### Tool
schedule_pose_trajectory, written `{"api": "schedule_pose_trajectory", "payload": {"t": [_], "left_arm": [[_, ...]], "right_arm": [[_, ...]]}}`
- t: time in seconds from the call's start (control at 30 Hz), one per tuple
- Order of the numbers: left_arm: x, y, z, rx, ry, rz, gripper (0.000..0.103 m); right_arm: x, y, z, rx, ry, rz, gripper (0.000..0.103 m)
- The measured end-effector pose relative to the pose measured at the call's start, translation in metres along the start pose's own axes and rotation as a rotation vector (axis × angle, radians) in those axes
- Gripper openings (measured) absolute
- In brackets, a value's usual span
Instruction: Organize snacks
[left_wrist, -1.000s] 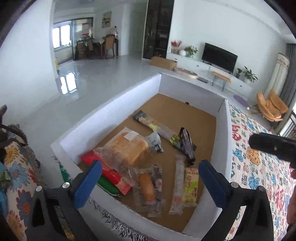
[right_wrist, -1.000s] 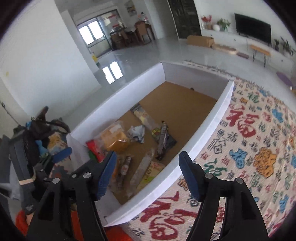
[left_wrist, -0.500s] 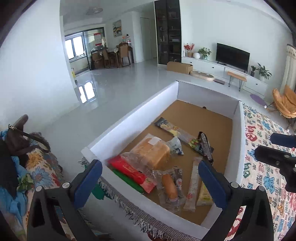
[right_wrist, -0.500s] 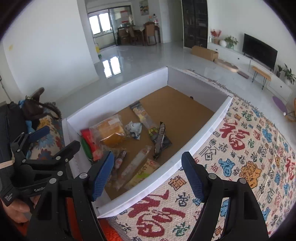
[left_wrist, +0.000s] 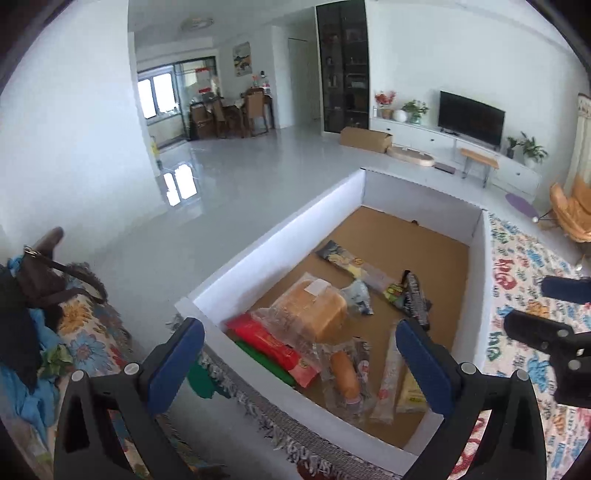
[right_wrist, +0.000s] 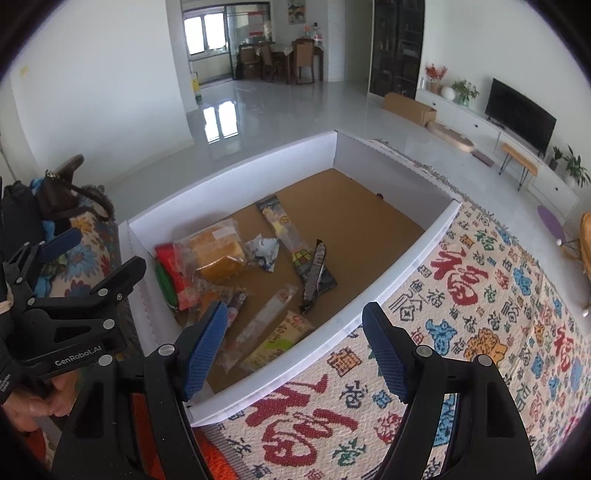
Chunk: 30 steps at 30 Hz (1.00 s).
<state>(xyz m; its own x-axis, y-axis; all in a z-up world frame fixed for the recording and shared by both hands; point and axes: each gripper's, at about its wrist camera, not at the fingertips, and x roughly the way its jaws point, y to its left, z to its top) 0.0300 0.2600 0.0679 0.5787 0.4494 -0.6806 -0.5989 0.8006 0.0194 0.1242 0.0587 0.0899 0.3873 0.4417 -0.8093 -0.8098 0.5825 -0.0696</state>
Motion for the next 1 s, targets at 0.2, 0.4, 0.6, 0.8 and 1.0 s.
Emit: {"api": "schedule_pose_trajectory", "payload": {"t": [0.2,0.4,0.6,0.8,1.0], "left_arm": [[0.001,0.002,0.004,0.016,0.057,-0.037,0.103],[0.008,0.004,0.002,0.005,0.11,-0.043,0.103],[0.015,0.01,0.0,-0.05,0.186,-0.076,0.103],[0.012,0.008,0.002,-0.022,0.182,-0.047,0.103],[0.016,0.01,0.002,-0.041,0.202,-0.053,0.102]], "right_arm": [[0.002,0.01,0.003,-0.017,0.011,0.001,0.078],[0.012,0.012,0.003,-0.012,0.044,-0.006,0.078],[0.02,0.009,0.003,0.008,0.086,-0.013,0.078],[0.017,0.007,0.006,0.018,0.085,-0.012,0.078],[0.015,0.007,0.008,0.026,0.08,-0.006,0.078]]}}
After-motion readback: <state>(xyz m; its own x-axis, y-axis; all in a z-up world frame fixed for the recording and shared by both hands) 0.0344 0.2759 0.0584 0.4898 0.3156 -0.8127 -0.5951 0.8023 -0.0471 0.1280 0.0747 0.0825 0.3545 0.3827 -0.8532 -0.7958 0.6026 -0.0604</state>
